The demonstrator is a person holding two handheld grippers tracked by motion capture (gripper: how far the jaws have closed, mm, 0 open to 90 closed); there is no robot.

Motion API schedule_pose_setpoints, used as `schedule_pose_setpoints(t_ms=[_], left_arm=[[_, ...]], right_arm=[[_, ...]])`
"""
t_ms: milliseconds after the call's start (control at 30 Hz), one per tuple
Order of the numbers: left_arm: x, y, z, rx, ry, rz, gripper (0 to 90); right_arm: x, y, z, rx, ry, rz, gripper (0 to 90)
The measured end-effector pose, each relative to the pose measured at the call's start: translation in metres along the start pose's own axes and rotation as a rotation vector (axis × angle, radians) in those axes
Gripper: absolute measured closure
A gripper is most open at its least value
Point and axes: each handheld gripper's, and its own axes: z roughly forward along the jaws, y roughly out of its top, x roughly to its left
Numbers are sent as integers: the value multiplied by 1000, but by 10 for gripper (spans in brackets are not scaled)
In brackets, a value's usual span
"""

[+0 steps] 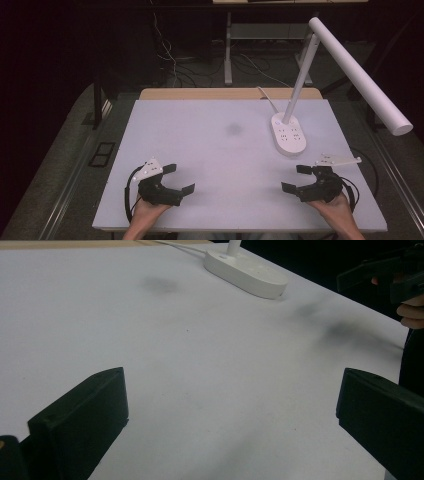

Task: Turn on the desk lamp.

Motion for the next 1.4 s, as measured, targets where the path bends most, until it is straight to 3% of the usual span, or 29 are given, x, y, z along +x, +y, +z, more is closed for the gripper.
schedule_pose_setpoints(t_ms=[467,1400], left_arm=[[0,0,-1,-2,5,-4,0],[0,-1,-1,-1,5,-11,0]], right_arm=[[-5,13,-7,5,-5,7,6],[-24,53,-15,35,-27,-34,7]])
